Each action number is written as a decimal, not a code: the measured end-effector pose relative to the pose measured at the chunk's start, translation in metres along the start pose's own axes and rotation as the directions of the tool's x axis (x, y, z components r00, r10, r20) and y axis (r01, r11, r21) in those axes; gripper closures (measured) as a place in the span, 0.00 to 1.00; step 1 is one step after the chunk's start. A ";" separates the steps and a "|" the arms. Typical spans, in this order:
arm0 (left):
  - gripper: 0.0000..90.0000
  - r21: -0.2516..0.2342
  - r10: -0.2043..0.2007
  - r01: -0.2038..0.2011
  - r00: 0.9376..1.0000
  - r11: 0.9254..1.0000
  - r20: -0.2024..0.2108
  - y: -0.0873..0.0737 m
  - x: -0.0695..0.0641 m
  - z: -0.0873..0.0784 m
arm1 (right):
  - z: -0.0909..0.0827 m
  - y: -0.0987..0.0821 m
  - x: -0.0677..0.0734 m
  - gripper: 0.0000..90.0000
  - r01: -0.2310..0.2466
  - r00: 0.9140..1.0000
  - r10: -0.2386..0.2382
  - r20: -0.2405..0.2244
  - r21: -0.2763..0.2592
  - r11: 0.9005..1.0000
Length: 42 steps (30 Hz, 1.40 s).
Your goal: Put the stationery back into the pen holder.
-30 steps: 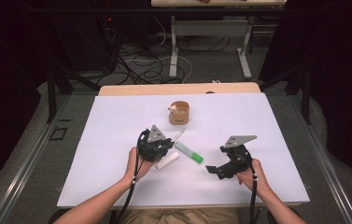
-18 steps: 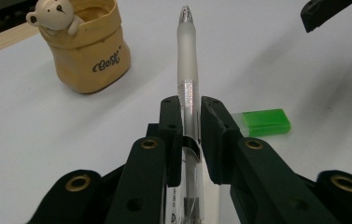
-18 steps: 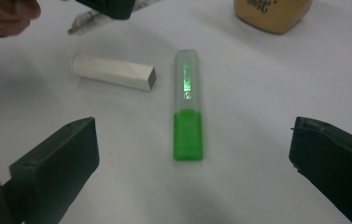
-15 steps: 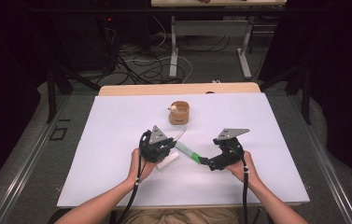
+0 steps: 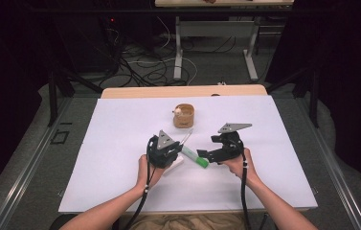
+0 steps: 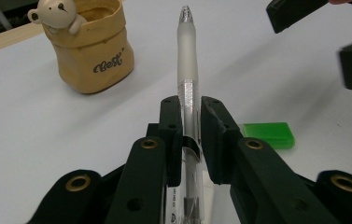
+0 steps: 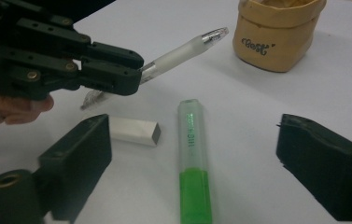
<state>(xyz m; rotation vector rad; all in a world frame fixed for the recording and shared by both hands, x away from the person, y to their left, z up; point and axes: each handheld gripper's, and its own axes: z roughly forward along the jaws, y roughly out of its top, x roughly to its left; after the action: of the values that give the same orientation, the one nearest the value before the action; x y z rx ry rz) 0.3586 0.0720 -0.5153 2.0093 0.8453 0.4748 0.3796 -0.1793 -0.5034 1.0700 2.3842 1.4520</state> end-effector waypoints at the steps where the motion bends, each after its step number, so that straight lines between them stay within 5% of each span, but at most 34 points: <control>1: 0.89 0.001 0.002 -0.002 1.000 1.000 0.001 0.000 -0.001 0.000 | 0.004 0.002 -0.002 0.17 -0.021 1.000 0.021 -0.004 -0.015 1.000; 11: 0.89 -0.012 0.013 -0.013 1.000 1.000 0.000 -0.002 -0.009 0.004 | 0.022 0.011 -0.008 0.36 -0.157 0.987 0.157 -0.040 -0.014 0.987; 24: 0.89 -0.026 0.021 -0.020 1.000 0.999 0.013 -0.003 -0.013 0.004 | 0.041 0.020 -0.006 0.55 -0.240 0.967 0.238 -0.091 -0.016 0.971; 30: 0.88 -0.045 0.017 -0.015 0.999 0.999 0.029 0.001 -0.016 -0.002 | 0.035 0.021 -0.006 0.75 -0.316 0.942 0.305 -0.140 -0.062 0.947; 34: 0.88 -0.060 0.016 -0.014 0.999 0.998 0.034 0.004 -0.017 -0.006 | 0.029 0.025 -0.002 0.83 -0.321 0.935 0.304 -0.181 -0.072 0.944; 42: 0.88 -0.080 0.018 -0.015 0.999 0.997 0.045 0.008 -0.017 -0.010 | 0.020 0.032 0.011 0.89 -0.268 0.952 0.245 -0.182 -0.117 0.956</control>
<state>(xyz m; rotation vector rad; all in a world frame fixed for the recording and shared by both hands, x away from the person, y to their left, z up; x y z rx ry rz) 0.3438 0.0631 -0.5034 1.9483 0.7712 0.4635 0.3969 -0.1493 -0.4845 1.3112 2.2710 1.8338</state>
